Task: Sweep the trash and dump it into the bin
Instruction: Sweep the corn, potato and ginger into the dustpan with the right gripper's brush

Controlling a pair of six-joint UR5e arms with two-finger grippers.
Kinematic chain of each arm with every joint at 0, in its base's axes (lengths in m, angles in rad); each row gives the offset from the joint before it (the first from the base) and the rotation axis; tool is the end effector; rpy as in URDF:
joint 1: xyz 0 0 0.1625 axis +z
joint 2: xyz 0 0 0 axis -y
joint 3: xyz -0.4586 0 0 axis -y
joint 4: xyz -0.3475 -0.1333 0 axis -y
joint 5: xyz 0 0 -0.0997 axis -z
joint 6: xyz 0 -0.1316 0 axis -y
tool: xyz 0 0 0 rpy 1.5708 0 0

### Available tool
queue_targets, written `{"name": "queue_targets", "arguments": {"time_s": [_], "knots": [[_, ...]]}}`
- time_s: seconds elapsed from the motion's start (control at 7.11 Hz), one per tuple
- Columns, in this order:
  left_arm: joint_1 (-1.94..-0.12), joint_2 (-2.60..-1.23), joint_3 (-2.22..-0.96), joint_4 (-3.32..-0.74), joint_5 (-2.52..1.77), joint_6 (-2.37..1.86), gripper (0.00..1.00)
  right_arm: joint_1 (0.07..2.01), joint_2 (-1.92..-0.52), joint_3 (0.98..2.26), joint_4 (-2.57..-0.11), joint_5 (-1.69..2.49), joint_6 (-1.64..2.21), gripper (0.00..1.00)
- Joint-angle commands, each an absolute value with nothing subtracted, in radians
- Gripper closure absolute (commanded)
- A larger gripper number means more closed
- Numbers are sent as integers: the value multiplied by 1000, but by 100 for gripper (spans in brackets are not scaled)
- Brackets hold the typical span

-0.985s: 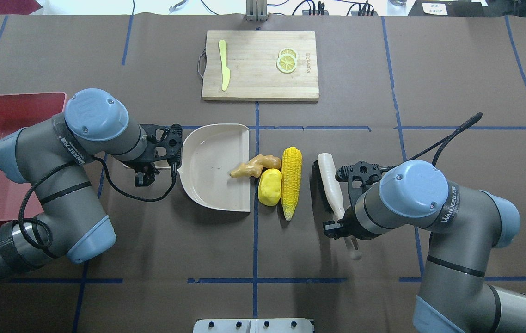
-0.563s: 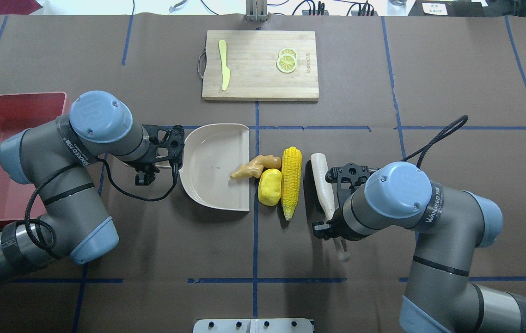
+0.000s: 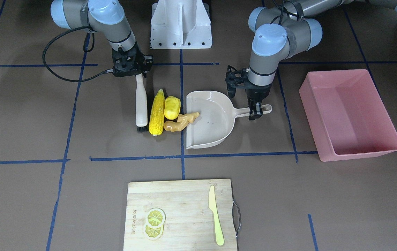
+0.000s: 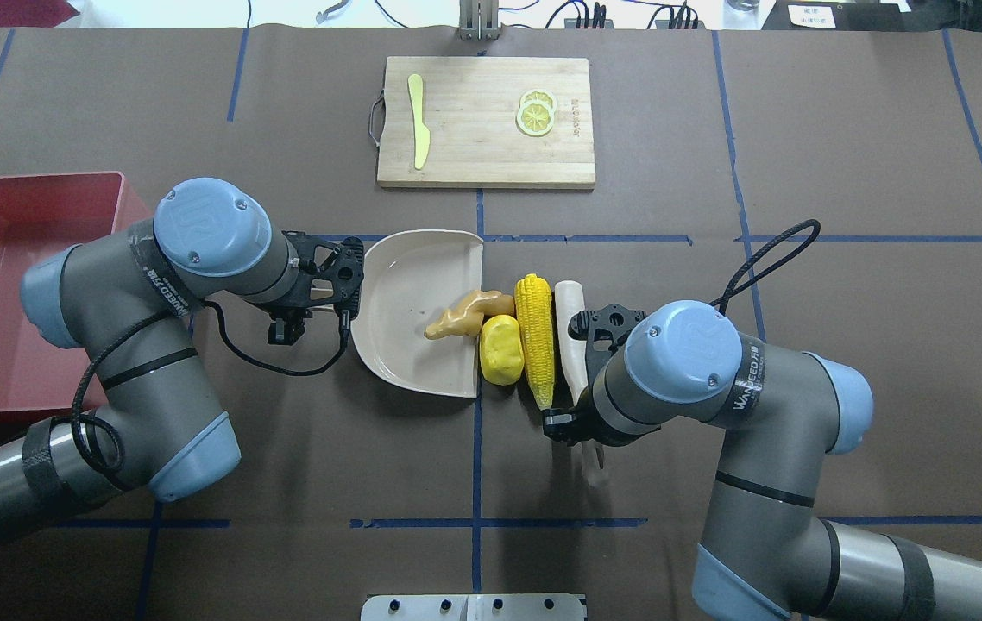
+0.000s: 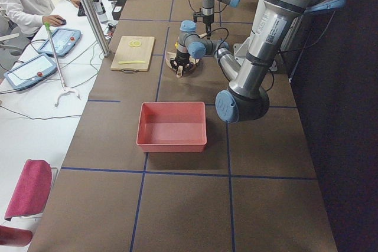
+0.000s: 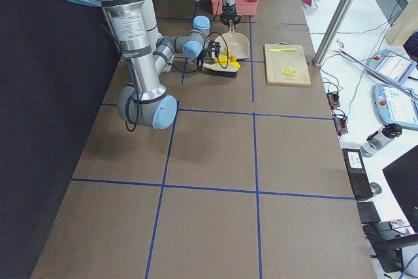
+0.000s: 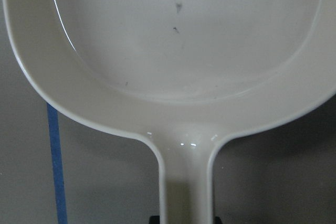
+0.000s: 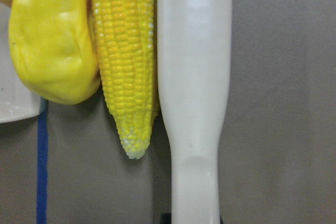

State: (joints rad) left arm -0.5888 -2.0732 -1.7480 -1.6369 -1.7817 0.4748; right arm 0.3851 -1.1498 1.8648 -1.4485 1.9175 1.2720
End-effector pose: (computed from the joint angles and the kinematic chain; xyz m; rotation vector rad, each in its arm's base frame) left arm 0.4832 -0.4499 0.3729 0.7362 0.4194 1.4565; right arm -0.5307 -0.3107 0.3620 -0.0293 -0.8894 -0.0646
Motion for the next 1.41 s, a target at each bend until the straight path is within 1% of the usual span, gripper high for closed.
{"name": "queue_targets", "arguments": {"time_s": [0.0,0.14,0.56,0.84,1.13,1.27], "knots": [[-572,-2120,-1746,-1585,-1779,466,91,380,-1134,1848,-1447,1917,1284,100],[-545,-2135,-1737,-1579,-1778,424,91,377,-1118,1847,-1447,1916,1288,100],[-514,-2206,-1677,-1578,-1744,355,91,365,-1036,1789,-1445,1916,1333,100],[-515,-2212,-1670,-1580,-1747,354,90,365,-1032,1793,-1443,1917,1338,100],[-520,-2200,-1680,-1594,-1752,362,90,420,-1057,1866,-1454,1931,1338,100],[-522,-2192,-1687,-1600,-1753,354,91,463,-1109,1914,-1460,1950,1336,100]]}}
